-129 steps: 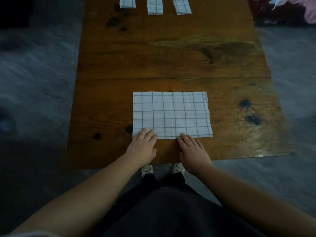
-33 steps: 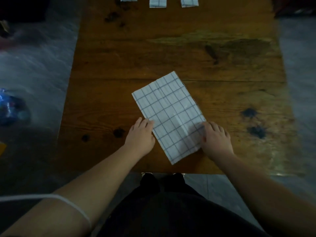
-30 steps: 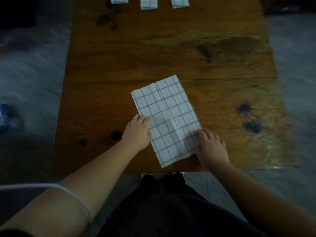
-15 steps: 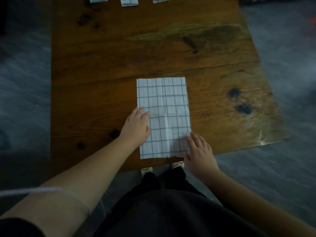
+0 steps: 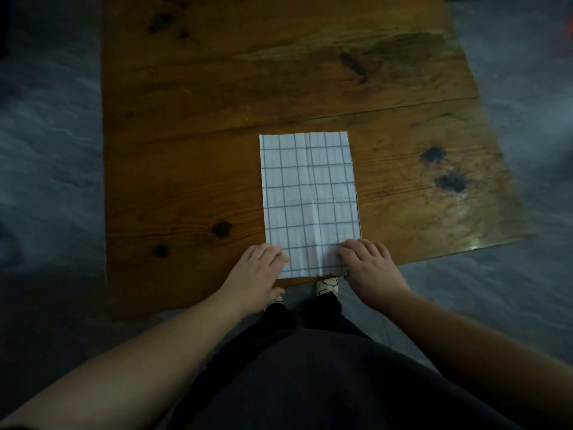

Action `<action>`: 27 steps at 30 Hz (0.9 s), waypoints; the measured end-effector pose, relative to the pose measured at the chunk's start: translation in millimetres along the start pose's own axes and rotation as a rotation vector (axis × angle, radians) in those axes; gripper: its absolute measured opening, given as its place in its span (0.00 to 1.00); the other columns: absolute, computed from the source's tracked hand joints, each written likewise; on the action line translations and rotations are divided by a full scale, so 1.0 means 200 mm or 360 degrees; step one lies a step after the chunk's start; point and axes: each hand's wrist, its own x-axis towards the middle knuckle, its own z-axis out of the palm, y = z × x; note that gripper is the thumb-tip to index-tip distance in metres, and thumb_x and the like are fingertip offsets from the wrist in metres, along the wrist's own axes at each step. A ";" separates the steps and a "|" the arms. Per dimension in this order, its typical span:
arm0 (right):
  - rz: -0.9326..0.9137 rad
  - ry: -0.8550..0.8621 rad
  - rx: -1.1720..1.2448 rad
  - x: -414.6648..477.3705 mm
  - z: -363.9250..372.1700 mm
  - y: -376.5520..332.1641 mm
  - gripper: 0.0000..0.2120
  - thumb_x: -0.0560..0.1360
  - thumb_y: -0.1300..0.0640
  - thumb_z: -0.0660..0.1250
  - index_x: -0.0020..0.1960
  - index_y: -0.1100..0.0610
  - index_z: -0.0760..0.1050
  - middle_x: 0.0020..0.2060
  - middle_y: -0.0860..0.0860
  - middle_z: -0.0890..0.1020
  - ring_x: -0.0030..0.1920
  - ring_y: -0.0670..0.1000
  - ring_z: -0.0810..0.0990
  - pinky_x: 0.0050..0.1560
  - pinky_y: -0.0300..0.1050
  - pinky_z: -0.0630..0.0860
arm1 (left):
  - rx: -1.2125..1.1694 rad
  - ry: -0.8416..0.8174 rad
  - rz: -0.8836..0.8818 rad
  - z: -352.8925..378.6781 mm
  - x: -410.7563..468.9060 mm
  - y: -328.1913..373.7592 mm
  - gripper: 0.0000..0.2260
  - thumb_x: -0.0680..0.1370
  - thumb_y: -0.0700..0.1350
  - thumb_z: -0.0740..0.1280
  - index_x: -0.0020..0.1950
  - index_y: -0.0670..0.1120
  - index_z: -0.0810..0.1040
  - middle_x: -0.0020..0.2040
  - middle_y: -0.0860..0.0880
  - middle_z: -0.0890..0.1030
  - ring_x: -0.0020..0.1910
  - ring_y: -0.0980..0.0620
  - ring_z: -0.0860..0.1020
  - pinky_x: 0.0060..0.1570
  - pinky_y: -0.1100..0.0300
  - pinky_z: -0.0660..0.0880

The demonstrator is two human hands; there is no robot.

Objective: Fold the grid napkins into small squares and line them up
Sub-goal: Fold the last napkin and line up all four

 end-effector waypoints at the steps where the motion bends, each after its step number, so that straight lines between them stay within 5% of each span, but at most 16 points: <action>1: -0.0013 0.0036 0.0005 -0.01 0.00 0.00 0.25 0.71 0.55 0.72 0.68 0.52 0.72 0.65 0.51 0.75 0.67 0.56 0.72 0.69 0.58 0.68 | 0.0018 0.0009 0.0017 0.01 -0.01 0.00 0.29 0.78 0.60 0.67 0.74 0.48 0.67 0.71 0.49 0.69 0.73 0.47 0.64 0.75 0.49 0.58; 5: -0.0047 0.0083 0.0052 -0.05 0.02 -0.01 0.22 0.69 0.57 0.71 0.63 0.52 0.75 0.61 0.49 0.78 0.63 0.55 0.75 0.66 0.58 0.70 | 0.0011 0.0134 0.0064 0.05 -0.06 0.00 0.20 0.77 0.55 0.68 0.67 0.48 0.74 0.63 0.50 0.76 0.65 0.48 0.72 0.69 0.50 0.68; 11: 0.0009 0.0211 0.0160 -0.06 -0.02 0.00 0.10 0.71 0.60 0.69 0.51 0.51 0.76 0.53 0.48 0.81 0.57 0.54 0.79 0.64 0.56 0.70 | -0.0242 0.0317 0.0022 0.01 -0.09 0.01 0.09 0.78 0.48 0.58 0.54 0.50 0.74 0.54 0.52 0.77 0.58 0.52 0.74 0.66 0.52 0.71; 21: 0.0106 0.0517 0.0455 0.07 -0.29 0.01 0.08 0.75 0.64 0.69 0.52 0.55 0.76 0.47 0.48 0.79 0.48 0.51 0.76 0.46 0.49 0.77 | -0.0398 0.0504 -0.0106 -0.20 0.00 -0.02 0.09 0.79 0.48 0.65 0.60 0.49 0.76 0.56 0.52 0.79 0.59 0.53 0.75 0.64 0.53 0.73; 27: 0.0151 0.0697 0.0501 0.25 -0.51 0.05 0.05 0.78 0.64 0.68 0.53 0.57 0.77 0.47 0.50 0.80 0.48 0.50 0.76 0.42 0.44 0.73 | -0.0736 0.0616 -0.0409 -0.47 0.17 -0.07 0.06 0.83 0.46 0.63 0.58 0.49 0.78 0.50 0.54 0.78 0.50 0.57 0.76 0.52 0.58 0.76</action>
